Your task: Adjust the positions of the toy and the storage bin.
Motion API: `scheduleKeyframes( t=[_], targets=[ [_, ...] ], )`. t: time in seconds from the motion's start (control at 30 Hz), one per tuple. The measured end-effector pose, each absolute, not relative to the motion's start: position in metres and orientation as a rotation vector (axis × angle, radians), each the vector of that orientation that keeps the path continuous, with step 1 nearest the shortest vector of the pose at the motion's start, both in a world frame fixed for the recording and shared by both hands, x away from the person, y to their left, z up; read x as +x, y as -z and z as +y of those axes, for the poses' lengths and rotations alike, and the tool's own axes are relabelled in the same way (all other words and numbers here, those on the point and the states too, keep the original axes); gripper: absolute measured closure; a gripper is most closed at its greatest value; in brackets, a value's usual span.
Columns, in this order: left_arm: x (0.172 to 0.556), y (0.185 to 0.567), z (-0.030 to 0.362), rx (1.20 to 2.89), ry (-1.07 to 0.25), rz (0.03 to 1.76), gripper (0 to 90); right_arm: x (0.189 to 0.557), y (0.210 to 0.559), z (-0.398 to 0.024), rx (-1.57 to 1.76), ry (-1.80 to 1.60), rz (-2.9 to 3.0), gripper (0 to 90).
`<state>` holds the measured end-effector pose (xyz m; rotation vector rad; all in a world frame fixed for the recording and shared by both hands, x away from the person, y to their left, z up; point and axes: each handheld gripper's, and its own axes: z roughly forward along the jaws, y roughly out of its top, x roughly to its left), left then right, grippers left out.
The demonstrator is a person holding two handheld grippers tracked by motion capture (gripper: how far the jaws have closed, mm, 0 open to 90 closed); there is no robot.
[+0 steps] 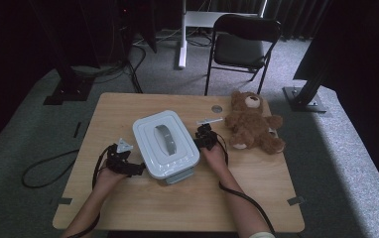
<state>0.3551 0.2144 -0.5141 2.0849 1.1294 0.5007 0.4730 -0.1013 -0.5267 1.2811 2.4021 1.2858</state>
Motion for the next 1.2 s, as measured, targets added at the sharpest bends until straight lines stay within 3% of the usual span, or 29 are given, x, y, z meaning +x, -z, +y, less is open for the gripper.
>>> scheduleKeyframes(
  t=[0.97,1.2],
  targets=[
    [0.319,0.517,0.175,2.145,-0.444,1.033,0.9,0.433,0.517,-0.142,1.099,-1.263,2.434,23.5],
    [0.319,0.524,0.182,2.135,-0.397,1.000,0.9,0.432,0.522,-0.147,1.101,-1.200,2.393,16.8]
  ],
)
